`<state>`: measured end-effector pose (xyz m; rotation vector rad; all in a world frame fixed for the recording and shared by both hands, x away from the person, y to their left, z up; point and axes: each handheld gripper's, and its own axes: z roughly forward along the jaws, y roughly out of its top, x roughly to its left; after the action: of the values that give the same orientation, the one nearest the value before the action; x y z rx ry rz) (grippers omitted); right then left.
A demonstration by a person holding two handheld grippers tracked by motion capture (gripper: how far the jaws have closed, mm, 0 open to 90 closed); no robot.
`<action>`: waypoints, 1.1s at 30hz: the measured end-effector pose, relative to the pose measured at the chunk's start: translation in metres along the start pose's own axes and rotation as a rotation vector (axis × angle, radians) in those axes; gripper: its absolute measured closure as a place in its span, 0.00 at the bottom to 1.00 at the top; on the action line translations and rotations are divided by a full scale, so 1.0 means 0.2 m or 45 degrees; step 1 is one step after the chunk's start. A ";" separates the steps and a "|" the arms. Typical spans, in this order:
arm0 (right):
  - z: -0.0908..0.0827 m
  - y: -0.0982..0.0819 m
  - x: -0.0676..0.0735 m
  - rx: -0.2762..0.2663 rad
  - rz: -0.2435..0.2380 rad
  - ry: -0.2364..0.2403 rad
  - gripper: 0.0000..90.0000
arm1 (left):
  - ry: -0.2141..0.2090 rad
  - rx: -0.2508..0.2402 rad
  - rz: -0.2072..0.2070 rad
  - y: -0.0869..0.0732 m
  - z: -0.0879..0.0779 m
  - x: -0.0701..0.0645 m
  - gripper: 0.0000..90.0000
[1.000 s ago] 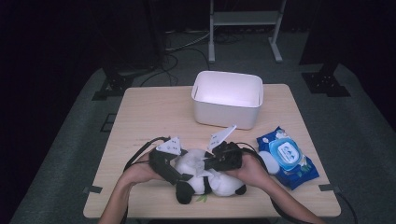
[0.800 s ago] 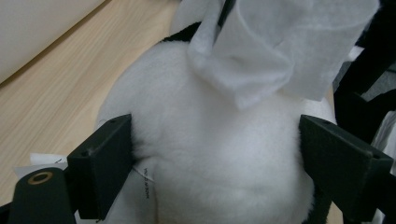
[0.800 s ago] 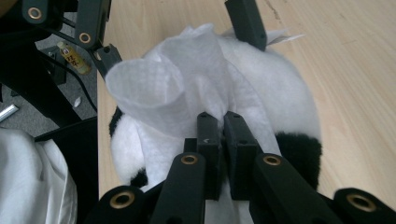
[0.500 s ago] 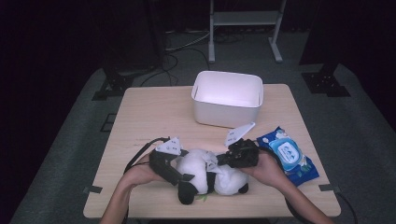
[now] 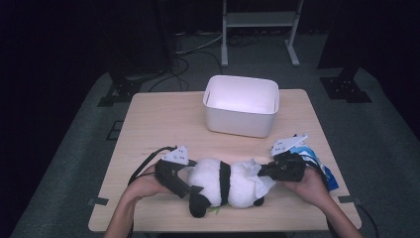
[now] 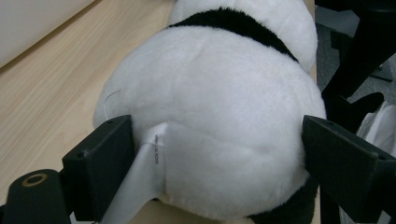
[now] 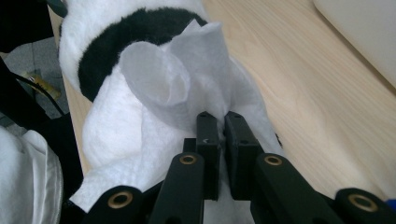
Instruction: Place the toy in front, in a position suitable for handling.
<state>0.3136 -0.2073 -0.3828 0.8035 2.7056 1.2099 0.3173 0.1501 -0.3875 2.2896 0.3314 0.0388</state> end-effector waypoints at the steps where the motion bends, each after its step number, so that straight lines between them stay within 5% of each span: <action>1: 0.00 0.00 0.00 -0.002 0.005 0.001 0.94 | -0.003 0.005 0.005 0.00 0.00 0.00 0.11; 8: 0.03 0.09 0.05 -0.001 -0.049 0.025 0.94 | -0.023 0.025 -0.013 -0.04 -0.01 0.01 0.11; 22: 0.28 0.35 0.28 0.100 -0.250 0.143 0.94 | -0.055 -0.019 -0.043 -0.07 0.00 0.02 0.11; 33: 0.42 0.53 0.40 0.122 -0.348 0.191 0.94 | -0.053 -0.018 -0.039 -0.06 0.01 0.02 0.11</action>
<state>0.3129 -0.0528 -0.3522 0.3445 2.8900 1.1273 0.3181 0.1574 -0.3986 2.2673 0.3435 -0.0219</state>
